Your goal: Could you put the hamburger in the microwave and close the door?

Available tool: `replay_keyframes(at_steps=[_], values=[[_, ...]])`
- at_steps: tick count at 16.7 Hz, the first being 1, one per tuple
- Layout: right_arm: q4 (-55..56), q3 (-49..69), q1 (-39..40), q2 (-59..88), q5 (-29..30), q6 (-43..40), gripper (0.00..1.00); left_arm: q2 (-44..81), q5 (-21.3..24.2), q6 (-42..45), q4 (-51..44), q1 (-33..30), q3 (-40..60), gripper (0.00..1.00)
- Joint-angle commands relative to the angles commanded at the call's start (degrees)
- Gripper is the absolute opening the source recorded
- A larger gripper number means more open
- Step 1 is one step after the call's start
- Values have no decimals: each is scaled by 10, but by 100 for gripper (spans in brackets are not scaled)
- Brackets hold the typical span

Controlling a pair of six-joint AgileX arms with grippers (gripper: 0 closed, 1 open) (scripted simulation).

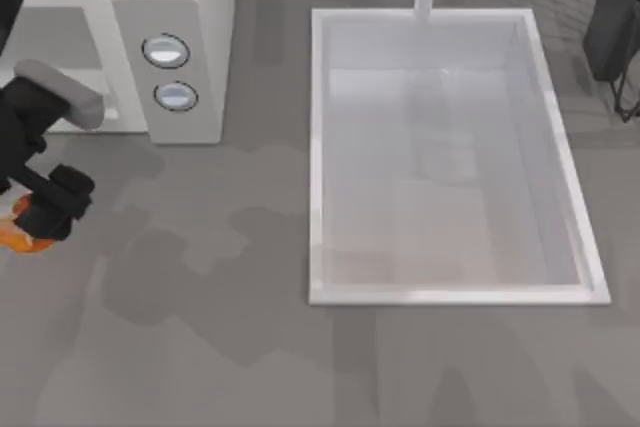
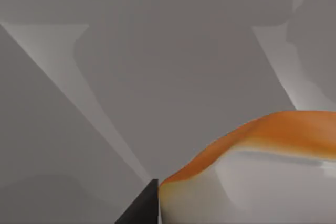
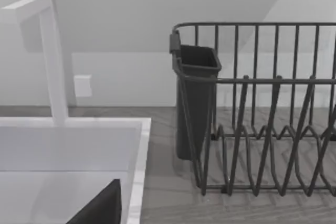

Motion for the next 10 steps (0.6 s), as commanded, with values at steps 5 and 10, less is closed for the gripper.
replay_keyframes(at_steps=[5,10], values=[[0,0,0,0,0,0,100,51,14,-40,163,18,-14,0],[0,0,0,0,0,0,100,117,30,-101,409,45,-41,0]])
